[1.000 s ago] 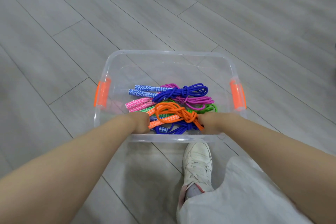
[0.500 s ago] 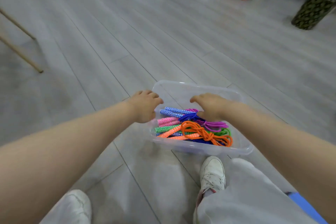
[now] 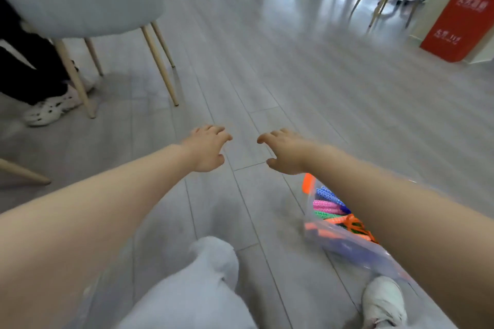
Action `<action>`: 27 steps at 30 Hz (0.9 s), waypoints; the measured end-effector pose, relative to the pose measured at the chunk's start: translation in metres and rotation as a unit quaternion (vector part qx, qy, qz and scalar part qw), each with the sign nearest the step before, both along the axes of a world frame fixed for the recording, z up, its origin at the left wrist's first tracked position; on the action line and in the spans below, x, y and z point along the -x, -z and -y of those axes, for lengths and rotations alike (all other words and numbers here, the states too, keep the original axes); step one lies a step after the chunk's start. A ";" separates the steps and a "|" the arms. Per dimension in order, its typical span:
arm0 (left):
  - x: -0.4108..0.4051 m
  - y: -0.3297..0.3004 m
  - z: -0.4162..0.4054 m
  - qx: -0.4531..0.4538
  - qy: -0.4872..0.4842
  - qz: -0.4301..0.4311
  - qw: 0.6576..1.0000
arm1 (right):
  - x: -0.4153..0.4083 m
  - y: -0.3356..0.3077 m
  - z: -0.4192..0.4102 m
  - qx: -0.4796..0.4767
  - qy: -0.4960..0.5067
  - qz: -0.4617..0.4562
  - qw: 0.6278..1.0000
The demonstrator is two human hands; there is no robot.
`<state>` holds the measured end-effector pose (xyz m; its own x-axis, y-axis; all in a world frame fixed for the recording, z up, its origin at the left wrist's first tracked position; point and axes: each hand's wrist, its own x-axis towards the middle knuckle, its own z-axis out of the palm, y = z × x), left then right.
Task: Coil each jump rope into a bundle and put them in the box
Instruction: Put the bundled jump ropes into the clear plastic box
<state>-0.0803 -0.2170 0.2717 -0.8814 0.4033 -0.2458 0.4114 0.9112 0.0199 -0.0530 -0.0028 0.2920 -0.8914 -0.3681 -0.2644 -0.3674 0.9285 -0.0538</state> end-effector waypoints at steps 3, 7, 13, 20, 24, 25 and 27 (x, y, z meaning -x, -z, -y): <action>-0.002 0.025 0.063 -0.012 -0.061 0.012 0.998 | 0.008 0.018 0.058 0.007 -0.026 0.020 0.999; -0.016 0.068 0.146 -0.011 -0.148 0.045 0.988 | 0.016 0.048 0.129 -0.005 -0.069 0.053 0.996; -0.064 0.142 0.248 -0.052 -0.302 0.104 0.946 | 0.019 0.084 0.217 -0.039 -0.143 0.066 0.987; -0.144 0.240 0.299 -0.099 -0.464 0.146 0.868 | 0.008 0.118 0.275 -0.092 -0.240 0.068 0.964; -0.197 0.280 0.299 -0.091 -0.500 0.148 0.849 | 0.018 0.127 0.292 -0.118 -0.217 0.069 0.967; -0.208 0.287 0.298 -0.080 -0.499 0.144 0.851 | 0.019 0.131 0.296 -0.124 -0.205 0.074 0.968; -0.226 0.301 0.294 -0.064 -0.494 0.139 0.856 | 0.012 0.143 0.301 -0.134 -0.190 0.090 0.968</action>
